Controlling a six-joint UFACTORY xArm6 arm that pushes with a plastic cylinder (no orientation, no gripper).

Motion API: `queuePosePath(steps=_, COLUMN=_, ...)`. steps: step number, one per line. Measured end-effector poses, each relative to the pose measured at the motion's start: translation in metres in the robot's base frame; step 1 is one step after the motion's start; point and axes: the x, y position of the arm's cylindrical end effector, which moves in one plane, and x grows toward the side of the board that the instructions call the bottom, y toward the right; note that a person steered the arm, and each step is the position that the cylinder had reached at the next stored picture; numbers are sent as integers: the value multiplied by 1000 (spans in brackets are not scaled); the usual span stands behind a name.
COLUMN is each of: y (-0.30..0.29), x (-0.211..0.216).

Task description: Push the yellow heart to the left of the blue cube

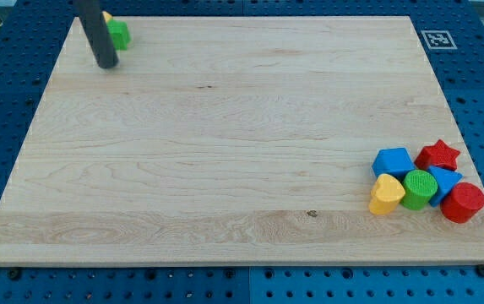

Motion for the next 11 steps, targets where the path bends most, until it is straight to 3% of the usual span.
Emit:
queuePosePath(steps=2, y=84, x=146)
queuePosePath(steps=4, y=228, x=286)
queuePosePath(steps=5, y=251, x=290)
queuePosePath(steps=7, y=353, x=286)
queuePosePath(steps=11, y=360, x=198)
